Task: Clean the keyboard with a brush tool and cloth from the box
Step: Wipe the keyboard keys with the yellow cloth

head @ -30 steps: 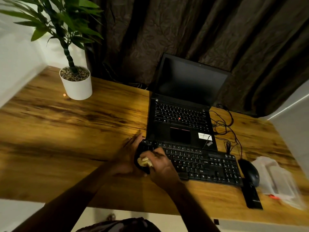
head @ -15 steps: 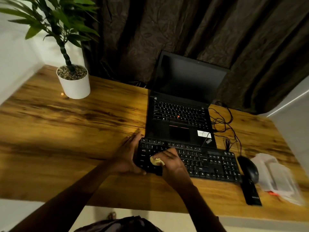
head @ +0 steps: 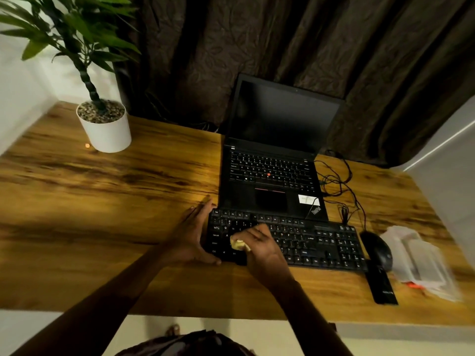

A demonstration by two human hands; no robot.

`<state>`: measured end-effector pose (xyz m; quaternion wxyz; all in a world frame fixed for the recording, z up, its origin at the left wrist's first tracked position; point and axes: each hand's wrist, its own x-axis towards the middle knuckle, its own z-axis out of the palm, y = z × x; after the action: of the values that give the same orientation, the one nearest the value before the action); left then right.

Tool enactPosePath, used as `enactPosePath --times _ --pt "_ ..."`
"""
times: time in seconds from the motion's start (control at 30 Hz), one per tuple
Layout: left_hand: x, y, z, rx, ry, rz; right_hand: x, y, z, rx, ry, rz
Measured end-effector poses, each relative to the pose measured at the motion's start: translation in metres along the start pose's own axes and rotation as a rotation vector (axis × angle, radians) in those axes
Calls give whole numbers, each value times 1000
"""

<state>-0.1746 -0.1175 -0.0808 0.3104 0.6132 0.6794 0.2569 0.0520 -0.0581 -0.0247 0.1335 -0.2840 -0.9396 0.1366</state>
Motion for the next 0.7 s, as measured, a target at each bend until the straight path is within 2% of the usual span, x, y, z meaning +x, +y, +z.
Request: enactPosePath --times 0.07,0.3,0.53,0.7 --pt "0 0 0 -11 -11 -25 2 -2 -1 15 -24 -16" --pt "1 -3 1 5 -15 -57 -16 34 -14 -59 24 119" --pt "1 -2 2 7 -15 -61 -7 18 -13 57 -29 78" --pt "1 -4 3 -10 -22 -30 -30 59 -30 33 20 142"
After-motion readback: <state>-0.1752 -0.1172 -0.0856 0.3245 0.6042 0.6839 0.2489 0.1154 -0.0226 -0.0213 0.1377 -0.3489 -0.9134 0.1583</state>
